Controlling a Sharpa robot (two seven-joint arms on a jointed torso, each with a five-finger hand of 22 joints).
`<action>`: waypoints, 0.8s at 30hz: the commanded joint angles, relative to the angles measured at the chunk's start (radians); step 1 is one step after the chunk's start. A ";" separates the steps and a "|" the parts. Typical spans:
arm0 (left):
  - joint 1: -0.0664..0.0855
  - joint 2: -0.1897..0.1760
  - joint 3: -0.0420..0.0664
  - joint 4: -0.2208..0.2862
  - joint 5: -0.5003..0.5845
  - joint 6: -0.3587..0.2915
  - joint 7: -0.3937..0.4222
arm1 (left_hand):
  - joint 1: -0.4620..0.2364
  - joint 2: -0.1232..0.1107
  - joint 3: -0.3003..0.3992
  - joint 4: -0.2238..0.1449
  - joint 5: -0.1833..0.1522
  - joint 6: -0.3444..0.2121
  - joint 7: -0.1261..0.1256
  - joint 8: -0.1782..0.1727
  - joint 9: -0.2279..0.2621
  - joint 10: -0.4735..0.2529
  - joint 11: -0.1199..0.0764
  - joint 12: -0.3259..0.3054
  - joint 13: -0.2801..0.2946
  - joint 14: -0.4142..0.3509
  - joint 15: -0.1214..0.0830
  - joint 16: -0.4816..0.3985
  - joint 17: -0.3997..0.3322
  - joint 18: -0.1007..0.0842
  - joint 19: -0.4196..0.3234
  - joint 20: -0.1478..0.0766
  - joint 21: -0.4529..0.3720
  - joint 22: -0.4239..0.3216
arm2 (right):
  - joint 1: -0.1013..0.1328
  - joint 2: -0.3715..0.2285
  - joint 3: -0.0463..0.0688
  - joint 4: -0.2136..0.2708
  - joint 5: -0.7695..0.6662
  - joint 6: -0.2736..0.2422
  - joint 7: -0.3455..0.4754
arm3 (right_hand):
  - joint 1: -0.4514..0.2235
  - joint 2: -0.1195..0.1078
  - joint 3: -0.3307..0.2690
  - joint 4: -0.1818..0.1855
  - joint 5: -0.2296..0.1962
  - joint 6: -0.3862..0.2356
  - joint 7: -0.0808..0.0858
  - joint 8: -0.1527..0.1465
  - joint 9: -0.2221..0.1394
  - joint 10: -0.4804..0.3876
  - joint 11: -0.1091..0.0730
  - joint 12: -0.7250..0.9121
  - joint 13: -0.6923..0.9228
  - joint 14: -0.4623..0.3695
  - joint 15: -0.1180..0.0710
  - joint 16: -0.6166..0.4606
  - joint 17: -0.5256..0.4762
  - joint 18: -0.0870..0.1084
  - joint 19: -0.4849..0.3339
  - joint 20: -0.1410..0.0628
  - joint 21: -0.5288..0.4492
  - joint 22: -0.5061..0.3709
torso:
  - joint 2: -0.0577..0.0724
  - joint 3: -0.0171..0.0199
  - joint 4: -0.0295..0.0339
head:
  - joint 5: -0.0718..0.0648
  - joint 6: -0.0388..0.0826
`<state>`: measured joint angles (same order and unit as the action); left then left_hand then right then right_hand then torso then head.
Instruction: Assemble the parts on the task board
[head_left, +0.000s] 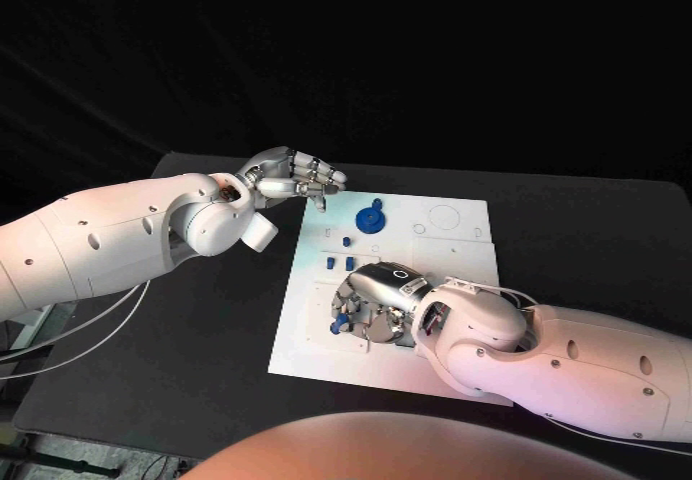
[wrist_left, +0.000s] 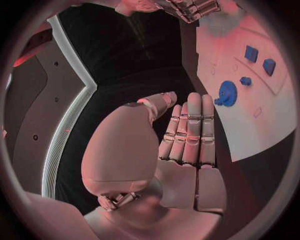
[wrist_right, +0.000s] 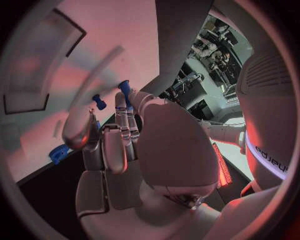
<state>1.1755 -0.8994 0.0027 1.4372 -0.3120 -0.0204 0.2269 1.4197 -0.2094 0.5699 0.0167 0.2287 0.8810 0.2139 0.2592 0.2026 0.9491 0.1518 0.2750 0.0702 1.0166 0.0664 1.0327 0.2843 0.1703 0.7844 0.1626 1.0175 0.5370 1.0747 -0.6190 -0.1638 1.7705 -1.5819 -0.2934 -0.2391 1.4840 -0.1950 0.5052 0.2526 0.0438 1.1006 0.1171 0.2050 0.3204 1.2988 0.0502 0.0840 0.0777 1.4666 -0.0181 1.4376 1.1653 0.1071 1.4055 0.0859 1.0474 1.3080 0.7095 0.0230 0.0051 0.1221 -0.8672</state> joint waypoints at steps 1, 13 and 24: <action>0.000 0.000 0.000 0.003 0.006 0.014 0.004 | -0.001 0.007 -0.003 -0.003 0.000 -0.003 0.001 -0.002 0.002 -0.006 0.002 0.002 0.000 0.000 0.004 -0.005 -0.001 0.014 -0.002 0.003 -0.005 -0.001 | -0.005 0.006 -0.001 0.003 -0.047 0.021 -0.037 | -0.011 0.004 0.007 -0.001 0.006 0.000 -0.001 0.002 0.083 0.004 0.004 -0.005 0.001 0.031 -0.003 -0.001 -0.001 -0.012 -0.005 -0.004 -0.005 0.117 | 0.000 0.0009 -0.0001 | 0.000 -0.001; 0.001 0.000 0.000 0.003 0.006 0.013 0.003 | -0.001 0.007 -0.003 -0.003 0.000 -0.003 0.001 -0.002 0.002 -0.006 0.002 0.002 0.000 0.000 0.004 -0.005 -0.001 0.014 -0.002 0.003 -0.005 -0.001 | -0.012 0.022 -0.001 0.012 -0.073 0.038 -0.063 | -0.059 -0.052 -0.017 0.000 0.007 -0.047 0.020 -0.016 0.081 -0.013 0.018 -0.014 0.001 0.030 0.008 -0.003 -0.008 -0.012 -0.007 0.003 -0.015 0.116 | -0.002 -0.0001 -0.0011 | 0.000 -0.004; 0.001 0.001 0.000 0.002 0.006 0.014 0.003 | -0.002 0.008 -0.005 -0.006 0.000 -0.003 0.001 -0.001 0.002 -0.009 0.002 0.006 0.001 0.000 0.005 -0.005 -0.001 0.014 -0.002 0.003 -0.005 -0.002 | -0.013 0.008 -0.002 0.017 -0.072 -0.035 -0.066 | -0.087 -0.081 -0.124 0.004 0.007 -0.191 0.024 -0.102 0.049 -0.035 0.014 -0.003 0.013 0.027 0.006 -0.005 -0.018 -0.009 -0.009 0.006 -0.032 0.115 | -0.002 0.0004 -0.0002 | -0.001 -0.001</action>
<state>1.1757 -0.8996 0.0026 1.4373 -0.3120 -0.0204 0.2250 1.4197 -0.2094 0.5667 0.0134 0.2287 0.8809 0.2138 0.2592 0.2040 0.9454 0.1556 0.2750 0.0702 1.0166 0.0665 1.0327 0.2843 0.1703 0.7844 0.1626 1.0175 0.5360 1.0627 -0.6077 -0.1651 1.7826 -1.6386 -0.2901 -0.2982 1.3886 -0.2777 0.3821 0.2564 0.0565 0.9154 0.1406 0.1078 0.3691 1.2663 0.0647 0.0791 0.0900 1.4665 -0.0106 1.4376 1.1483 0.1074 1.4000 0.0915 1.0194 1.3077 0.7075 0.0231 0.0045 0.1220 -0.8684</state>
